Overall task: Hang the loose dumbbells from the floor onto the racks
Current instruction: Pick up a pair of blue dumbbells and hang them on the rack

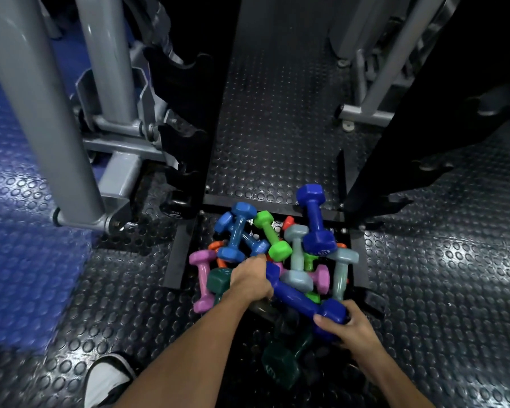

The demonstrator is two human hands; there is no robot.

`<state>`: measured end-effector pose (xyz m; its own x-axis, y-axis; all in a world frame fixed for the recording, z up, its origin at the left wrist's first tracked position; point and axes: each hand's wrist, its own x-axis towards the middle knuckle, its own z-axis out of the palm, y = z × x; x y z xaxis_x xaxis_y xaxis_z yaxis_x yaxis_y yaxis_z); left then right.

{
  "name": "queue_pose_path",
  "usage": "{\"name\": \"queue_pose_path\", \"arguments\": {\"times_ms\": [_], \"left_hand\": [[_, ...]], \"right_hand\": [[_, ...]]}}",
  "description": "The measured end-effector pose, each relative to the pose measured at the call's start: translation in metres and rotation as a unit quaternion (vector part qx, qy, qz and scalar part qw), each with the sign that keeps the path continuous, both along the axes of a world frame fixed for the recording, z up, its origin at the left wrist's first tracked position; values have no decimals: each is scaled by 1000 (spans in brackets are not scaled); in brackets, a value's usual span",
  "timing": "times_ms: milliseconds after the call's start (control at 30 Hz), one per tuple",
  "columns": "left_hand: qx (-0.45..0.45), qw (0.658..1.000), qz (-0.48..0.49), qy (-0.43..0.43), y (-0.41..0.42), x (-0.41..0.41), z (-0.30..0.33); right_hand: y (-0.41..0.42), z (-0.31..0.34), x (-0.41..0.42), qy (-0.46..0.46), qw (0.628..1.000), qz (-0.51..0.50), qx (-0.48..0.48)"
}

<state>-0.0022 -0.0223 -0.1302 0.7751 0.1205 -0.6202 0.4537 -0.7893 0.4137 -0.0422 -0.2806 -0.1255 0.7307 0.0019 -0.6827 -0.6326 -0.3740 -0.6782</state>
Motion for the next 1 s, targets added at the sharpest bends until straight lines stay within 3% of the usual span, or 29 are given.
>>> {"name": "queue_pose_path", "arguments": {"times_ms": [133,300,400,500,567,767,867,1000], "left_hand": [[-148,983,90,-59,18,9,12],[-280,943,167,-70,59,19,30],[-281,898,308,-143,76,14,30],[-302,795,478,-221,85,4,26],[-311,744,533,-256,96,-1,22],[-266,691,597,-308,167,-14,21],[-259,638,657,-307,201,-21,24],[-260,645,642,-323,243,-7,37]], "right_hand": [[12,26,11,-29,997,-28,63],[44,50,27,-61,994,-29,89],[81,61,37,-52,993,-10,101],[126,67,37,-42,991,-12,130],[157,69,31,-18,988,-13,154],[236,62,12,8,981,14,192],[265,62,16,7,980,69,187],[297,67,28,7,971,125,204]]}}
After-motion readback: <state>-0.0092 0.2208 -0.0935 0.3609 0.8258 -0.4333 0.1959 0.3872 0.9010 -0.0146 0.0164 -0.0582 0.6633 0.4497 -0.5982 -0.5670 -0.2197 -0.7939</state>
